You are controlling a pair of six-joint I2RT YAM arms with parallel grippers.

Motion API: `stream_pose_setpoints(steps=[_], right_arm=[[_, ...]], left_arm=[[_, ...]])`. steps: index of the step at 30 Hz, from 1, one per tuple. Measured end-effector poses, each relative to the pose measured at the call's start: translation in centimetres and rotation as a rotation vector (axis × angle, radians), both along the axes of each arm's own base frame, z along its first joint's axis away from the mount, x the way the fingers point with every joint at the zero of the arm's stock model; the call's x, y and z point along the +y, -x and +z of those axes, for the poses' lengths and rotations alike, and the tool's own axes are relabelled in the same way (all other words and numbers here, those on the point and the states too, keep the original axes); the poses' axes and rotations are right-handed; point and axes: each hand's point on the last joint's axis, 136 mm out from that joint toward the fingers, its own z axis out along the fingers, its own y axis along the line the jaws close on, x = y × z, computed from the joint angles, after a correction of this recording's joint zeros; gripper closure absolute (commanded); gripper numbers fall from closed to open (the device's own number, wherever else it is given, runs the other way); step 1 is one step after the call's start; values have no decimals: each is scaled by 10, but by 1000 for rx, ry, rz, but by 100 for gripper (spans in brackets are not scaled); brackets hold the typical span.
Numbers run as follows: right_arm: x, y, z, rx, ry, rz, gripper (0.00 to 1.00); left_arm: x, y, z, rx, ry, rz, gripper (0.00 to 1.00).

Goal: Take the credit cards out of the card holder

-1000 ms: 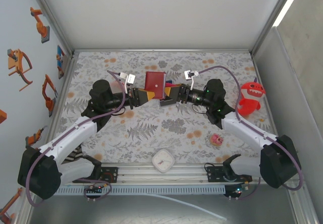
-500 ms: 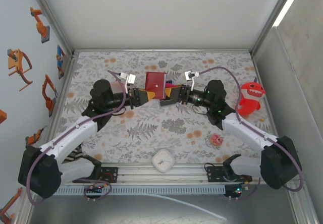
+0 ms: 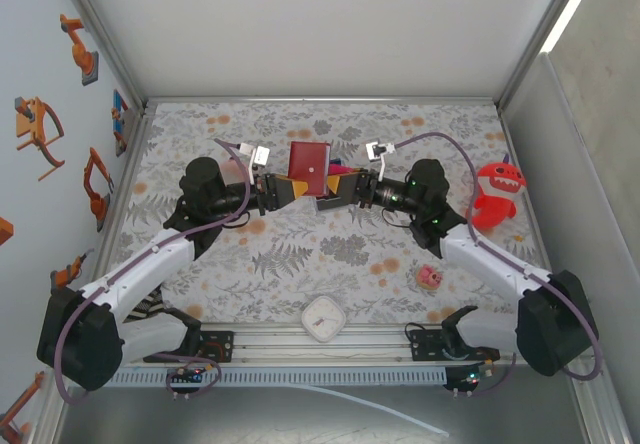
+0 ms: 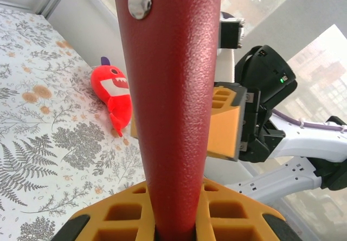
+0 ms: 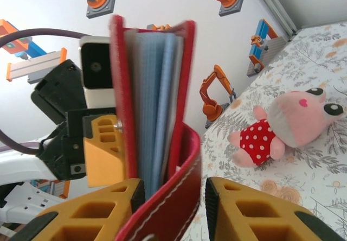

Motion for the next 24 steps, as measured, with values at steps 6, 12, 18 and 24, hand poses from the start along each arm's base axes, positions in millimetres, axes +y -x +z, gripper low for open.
stream_pose_setpoints(steps=[6, 12, 18, 24], right_arm=[[2, -3, -7, 20, 7, 3, 68], [3, -3, -9, 27, 8, 7, 67], [7, -3, -8, 38, -16, 39, 59], [9, -4, -8, 47, -31, 53, 68]], left_arm=[[0, 1, 0, 5, 1, -8, 100], [-1, 3, 1, 5, 3, -12, 100], [-2, 3, 2, -4, 9, -16, 100], [-3, 1, 2, -5, 13, -16, 100]])
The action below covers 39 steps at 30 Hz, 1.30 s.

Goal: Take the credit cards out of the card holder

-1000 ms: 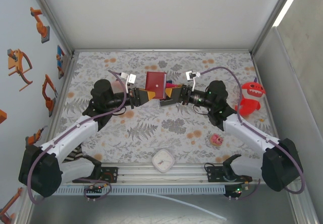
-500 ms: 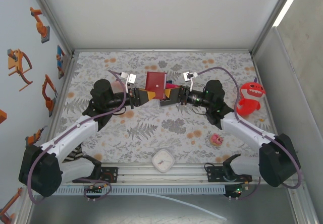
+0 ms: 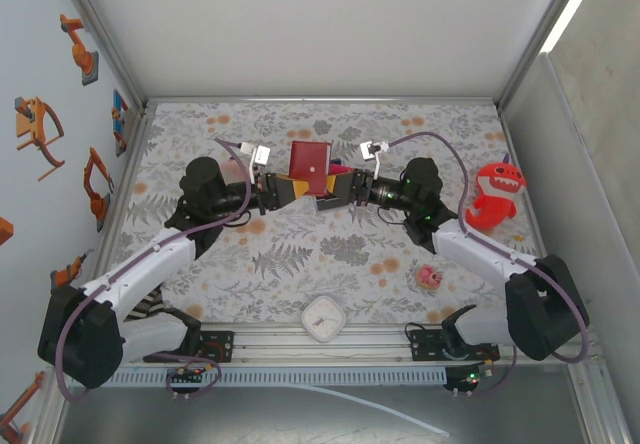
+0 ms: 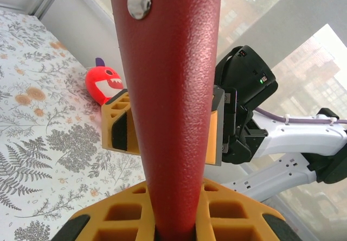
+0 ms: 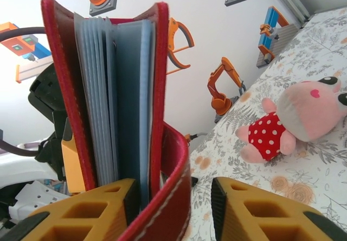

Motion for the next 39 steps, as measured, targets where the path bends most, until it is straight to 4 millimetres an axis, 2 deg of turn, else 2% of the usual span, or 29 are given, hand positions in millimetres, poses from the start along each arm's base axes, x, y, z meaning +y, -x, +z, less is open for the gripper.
stream_pose_setpoints(steps=[2, 4, 5, 9, 11, 17, 22, 29, 39], right_arm=[[0, 1, 1, 2, -4, 5, 79], [1, 2, 3, -2, -9, 11, 89], [1, 2, 3, -2, -10, 13, 92], [2, 3, 4, -6, -13, 15, 97], [2, 3, 4, -6, -14, 13, 99], [-1, 2, 2, -2, 9, -15, 100], [1, 2, -17, 16, 151, -75, 100], [13, 8, -17, -28, 296, -89, 100], [8, 10, -29, -43, 501, -168, 100]], left_arm=[[0, -1, -1, 4, -1, 0, 94], [-1, -2, -3, 9, -4, 1, 84], [-1, -2, -3, 10, -5, 3, 75], [-3, -1, -5, 12, -8, 0, 43], [-4, 0, -6, 13, -14, -5, 33], [-2, -2, -22, 34, -69, 17, 15], [1, -3, -32, 32, -118, 48, 9], [-6, -9, -34, -1, -151, 67, 8], [-7, -21, -52, -36, -260, 169, 8]])
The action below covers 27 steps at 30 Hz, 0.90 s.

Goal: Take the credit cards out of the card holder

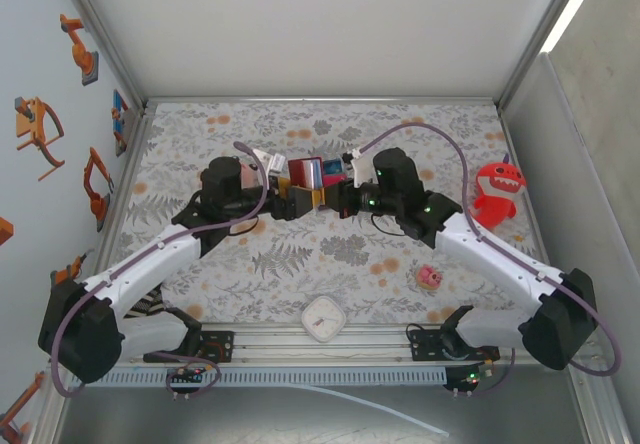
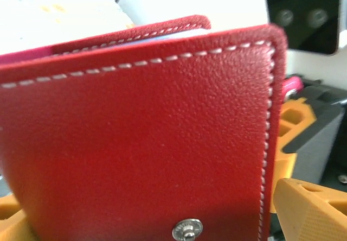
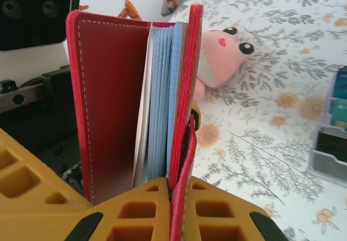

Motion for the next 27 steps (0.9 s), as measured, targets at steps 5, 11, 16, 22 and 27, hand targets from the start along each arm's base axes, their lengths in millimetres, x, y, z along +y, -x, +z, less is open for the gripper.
stream_pose_setpoints(steps=[5, 11, 16, 22, 27], right_arm=[[-5, 0, -1, -15, 70, -35, 100], [-7, 0, -1, -30, 112, -55, 100], [-12, -1, -7, -25, 150, -78, 100], [-17, -2, 1, -39, 188, -112, 100], [-20, -5, 9, -59, 210, -139, 100]], left_arm=[[-1, -3, -5, -29, -54, 37, 8], [4, -11, -11, -40, -91, 92, 8], [6, -15, -11, -45, -98, 115, 7], [5, -15, -13, -40, -102, 117, 11], [2, -16, -21, -20, -111, 108, 16]])
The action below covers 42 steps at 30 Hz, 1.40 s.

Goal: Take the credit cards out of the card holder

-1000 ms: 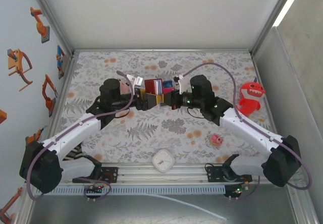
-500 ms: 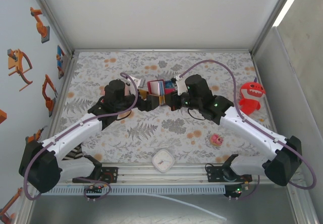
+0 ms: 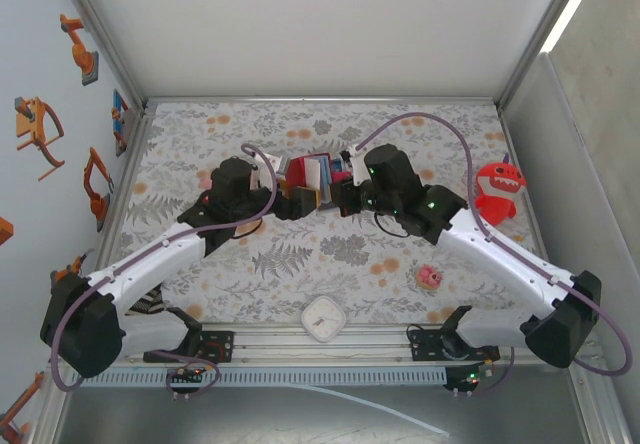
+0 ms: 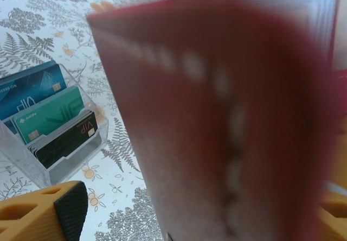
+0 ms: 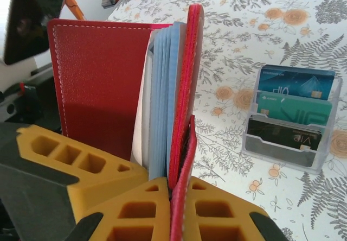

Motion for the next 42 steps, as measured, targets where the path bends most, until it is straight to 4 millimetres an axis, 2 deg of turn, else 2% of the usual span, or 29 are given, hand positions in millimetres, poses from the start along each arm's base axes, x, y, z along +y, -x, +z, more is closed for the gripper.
stream_pose_setpoints(steps=[12, 20, 27, 29, 35, 40, 42], right_arm=[[-16, -6, -10, 7, 96, -71, 100], [-15, -7, -6, -5, 124, -88, 100], [-14, -11, -15, 10, 198, -109, 100], [-15, -12, -16, 11, 212, -116, 100], [-16, -13, -16, 7, 222, -125, 100], [-14, -13, -13, -1, 201, -120, 100], [-13, -10, -12, -3, 185, -110, 100]], left_arm=[[-2, 2, -1, 5, 0, -9, 16], [-6, 2, -2, 13, 13, -24, 6], [-9, 1, -4, 22, 21, -30, 5], [-10, 1, -5, 24, 21, -31, 12], [-12, 1, -8, 33, 17, -33, 44], [-11, 1, -9, 35, 12, -32, 66], [-11, 1, -10, 36, 9, -27, 71]])
